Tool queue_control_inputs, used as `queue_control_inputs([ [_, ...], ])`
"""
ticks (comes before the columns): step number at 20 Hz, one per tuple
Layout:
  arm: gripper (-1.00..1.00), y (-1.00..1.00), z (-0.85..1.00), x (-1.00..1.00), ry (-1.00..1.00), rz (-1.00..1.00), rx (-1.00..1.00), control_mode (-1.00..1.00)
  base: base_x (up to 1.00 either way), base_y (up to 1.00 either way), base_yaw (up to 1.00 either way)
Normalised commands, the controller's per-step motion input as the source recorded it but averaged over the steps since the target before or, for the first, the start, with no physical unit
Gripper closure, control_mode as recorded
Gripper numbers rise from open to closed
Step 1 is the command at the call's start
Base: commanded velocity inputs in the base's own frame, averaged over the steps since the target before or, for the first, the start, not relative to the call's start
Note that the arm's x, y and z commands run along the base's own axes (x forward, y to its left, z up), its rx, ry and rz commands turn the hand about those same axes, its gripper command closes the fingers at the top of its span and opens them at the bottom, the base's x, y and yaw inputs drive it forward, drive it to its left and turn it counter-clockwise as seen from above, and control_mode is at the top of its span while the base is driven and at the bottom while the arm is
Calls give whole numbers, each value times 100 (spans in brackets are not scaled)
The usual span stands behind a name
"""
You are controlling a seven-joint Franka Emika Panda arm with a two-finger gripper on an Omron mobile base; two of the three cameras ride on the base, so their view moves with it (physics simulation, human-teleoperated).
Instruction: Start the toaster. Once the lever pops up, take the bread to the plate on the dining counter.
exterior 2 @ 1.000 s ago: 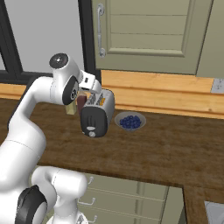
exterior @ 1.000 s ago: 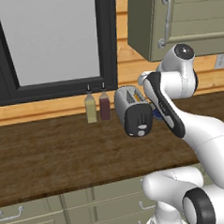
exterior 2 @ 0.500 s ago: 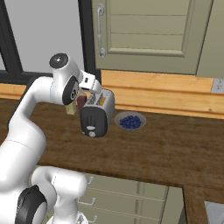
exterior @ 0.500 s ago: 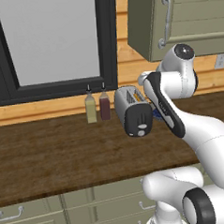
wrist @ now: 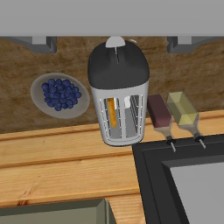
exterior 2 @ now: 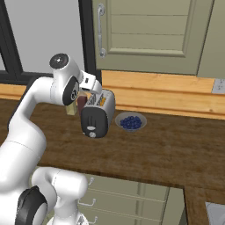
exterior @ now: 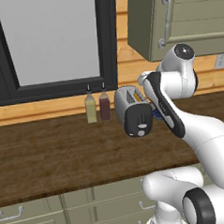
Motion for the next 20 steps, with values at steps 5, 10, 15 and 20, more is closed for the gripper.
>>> queue_control_inputs([
  [5, -100, 0, 0, 0, 0, 0, 0, -100, 0, 0, 0],
  [10, -100, 0, 0, 0, 0, 0, 0, -100, 0, 0, 0],
  [15, -100, 0, 0, 0, 0, 0, 0, -100, 0, 0, 0],
  [20, -100, 0, 0, 0, 0, 0, 0, -100, 0, 0, 0],
])
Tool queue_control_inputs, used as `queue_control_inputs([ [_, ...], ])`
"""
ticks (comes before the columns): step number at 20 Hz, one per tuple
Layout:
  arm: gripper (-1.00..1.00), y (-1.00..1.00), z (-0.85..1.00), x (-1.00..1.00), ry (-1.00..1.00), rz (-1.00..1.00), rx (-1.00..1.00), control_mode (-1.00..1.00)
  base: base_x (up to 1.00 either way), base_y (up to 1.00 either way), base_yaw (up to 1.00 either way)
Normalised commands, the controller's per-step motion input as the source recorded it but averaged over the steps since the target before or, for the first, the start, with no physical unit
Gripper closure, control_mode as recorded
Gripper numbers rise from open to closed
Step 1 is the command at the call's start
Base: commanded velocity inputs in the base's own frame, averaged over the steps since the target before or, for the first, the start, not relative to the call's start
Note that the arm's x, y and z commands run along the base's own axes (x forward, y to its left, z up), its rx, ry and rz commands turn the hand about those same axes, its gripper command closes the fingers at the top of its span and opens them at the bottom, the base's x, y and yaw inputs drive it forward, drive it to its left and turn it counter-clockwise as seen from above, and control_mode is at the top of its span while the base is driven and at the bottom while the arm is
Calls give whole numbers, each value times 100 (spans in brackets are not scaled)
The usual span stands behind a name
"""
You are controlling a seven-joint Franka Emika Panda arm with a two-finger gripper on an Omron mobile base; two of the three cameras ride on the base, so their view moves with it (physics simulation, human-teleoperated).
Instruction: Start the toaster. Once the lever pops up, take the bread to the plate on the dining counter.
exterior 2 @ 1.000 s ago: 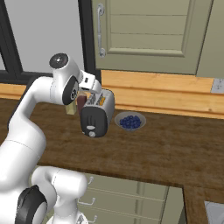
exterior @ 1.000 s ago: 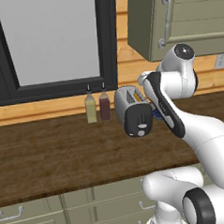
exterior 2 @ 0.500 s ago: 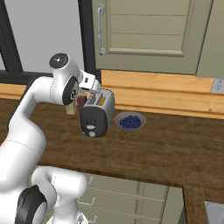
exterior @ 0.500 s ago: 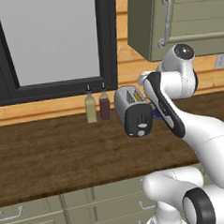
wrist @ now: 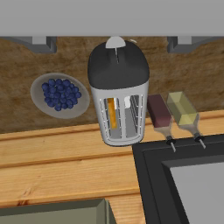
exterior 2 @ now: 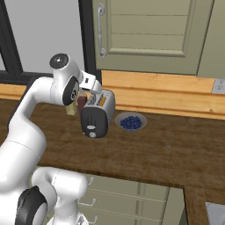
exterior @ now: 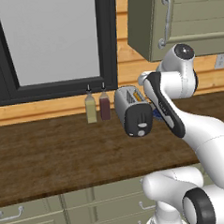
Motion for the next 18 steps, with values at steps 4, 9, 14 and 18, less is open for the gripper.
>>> queue_control_inputs([
  [4, -100, 0, 0, 0, 0, 0, 0, -100, 0, 0, 0],
  [9, -100, 0, 0, 0, 0, 0, 0, -100, 0, 0, 0],
  [14, -100, 0, 0, 0, 0, 0, 0, -100, 0, 0, 0],
  [18, -100, 0, 0, 0, 0, 0, 0, -100, 0, 0, 0],
])
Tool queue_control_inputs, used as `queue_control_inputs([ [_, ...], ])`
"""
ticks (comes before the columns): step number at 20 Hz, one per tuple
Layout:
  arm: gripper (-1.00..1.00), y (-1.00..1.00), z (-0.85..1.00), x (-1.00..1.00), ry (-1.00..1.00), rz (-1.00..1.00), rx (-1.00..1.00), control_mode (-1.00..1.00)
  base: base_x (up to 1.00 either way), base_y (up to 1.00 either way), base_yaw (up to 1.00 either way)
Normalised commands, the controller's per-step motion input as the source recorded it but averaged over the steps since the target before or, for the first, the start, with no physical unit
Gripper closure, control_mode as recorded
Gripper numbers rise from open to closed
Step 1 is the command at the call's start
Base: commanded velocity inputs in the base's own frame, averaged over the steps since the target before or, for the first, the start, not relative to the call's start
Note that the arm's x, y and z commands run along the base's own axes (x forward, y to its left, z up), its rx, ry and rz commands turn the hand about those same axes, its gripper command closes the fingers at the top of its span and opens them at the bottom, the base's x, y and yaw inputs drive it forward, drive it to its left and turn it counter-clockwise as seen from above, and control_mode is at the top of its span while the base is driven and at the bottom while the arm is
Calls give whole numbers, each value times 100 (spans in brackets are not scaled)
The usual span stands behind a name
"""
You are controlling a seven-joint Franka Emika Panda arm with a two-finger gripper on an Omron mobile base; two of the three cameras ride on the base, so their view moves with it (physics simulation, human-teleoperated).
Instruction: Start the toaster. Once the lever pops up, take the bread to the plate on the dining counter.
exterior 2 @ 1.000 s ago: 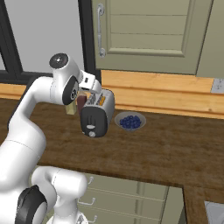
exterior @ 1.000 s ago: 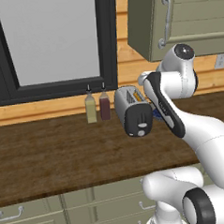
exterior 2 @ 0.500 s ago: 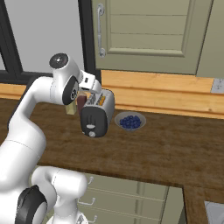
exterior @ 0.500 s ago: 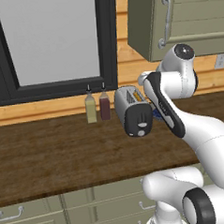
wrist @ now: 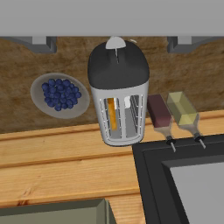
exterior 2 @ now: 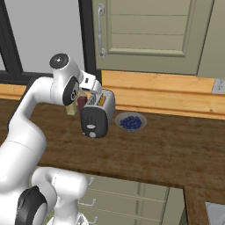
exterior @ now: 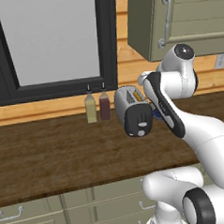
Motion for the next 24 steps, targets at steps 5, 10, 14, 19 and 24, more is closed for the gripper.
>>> queue_control_inputs([
  [5, -100, 0, 0, -2, 0, 0, 0, -100, 0, 0, 0],
  [10, -100, 6, -11, 0, -3, 0, -7, -100, 0, 0, 0],
  [14, -100, 42, -39, 4, -15, 0, -18, -100, 0, 0, 0],
  [19, -100, 6, -39, 25, -3, 0, -7, -100, 0, 0, 0],
  [24, -100, -16, -15, 52, 0, 0, 2, -100, 0, 0, 0],
])
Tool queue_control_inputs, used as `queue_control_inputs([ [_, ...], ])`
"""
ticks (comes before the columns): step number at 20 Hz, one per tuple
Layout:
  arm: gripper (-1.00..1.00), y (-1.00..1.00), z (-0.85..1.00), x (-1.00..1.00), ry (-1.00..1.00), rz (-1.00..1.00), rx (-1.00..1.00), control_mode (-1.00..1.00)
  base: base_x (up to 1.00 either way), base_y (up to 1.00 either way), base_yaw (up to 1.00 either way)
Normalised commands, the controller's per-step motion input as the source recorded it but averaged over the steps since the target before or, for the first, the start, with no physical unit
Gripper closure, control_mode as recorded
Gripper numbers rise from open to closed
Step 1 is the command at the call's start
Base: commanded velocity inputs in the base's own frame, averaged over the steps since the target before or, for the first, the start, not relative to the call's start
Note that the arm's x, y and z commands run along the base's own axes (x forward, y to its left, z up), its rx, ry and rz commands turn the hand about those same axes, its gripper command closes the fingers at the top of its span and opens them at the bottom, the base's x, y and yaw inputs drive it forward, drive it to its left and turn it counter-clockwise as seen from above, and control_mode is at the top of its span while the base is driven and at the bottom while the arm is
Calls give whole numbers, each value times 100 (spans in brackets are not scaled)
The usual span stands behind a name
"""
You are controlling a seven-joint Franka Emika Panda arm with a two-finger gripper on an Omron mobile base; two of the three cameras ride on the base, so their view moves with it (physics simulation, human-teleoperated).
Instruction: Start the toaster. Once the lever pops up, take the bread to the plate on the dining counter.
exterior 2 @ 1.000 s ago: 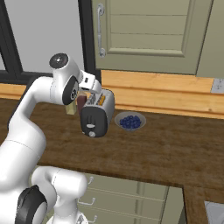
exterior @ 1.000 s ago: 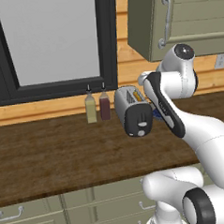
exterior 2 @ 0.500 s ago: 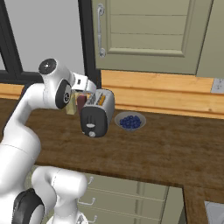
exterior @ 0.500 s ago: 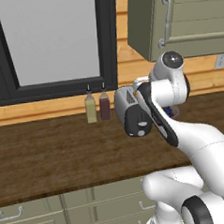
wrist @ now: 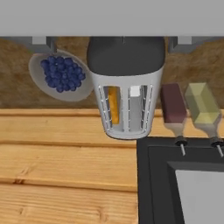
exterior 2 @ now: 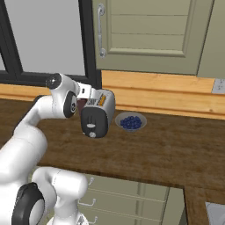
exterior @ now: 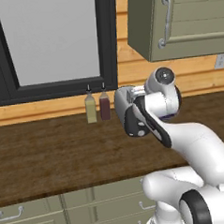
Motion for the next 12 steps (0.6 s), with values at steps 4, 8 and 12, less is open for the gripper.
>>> queue_control_inputs([
  [4, -100, -8, -2, 73, 0, 0, 2, -100, 0, 0, 0],
  [8, -100, -4, -4, 68, 0, 0, 2, -100, 0, 0, 0],
  [12, -100, -16, -25, 20, 6, 0, 4, -100, 0, 0, 0],
])
